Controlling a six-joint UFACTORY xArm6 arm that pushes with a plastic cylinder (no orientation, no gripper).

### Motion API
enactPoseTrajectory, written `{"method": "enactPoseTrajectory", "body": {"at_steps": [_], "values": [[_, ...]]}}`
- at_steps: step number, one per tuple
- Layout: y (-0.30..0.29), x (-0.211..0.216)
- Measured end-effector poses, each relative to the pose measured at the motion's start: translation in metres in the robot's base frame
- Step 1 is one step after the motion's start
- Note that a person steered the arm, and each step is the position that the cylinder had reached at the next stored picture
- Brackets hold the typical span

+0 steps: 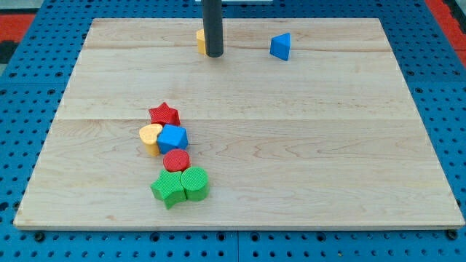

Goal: Move the arm towards the bottom

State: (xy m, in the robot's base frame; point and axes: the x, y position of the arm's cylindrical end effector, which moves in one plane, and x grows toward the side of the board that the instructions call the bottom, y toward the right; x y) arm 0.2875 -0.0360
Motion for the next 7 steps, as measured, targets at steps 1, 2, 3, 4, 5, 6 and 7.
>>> {"method": "enactPoseTrajectory", "body": {"at_steps": [1,2,3,4,5,6,7], "values": [[0.0,0.0],[0.006,0.0],[0.011,0.0],[0.026,0.044],[0.027,0.114],[0.018,0.163],[0.009,0.199]]}}
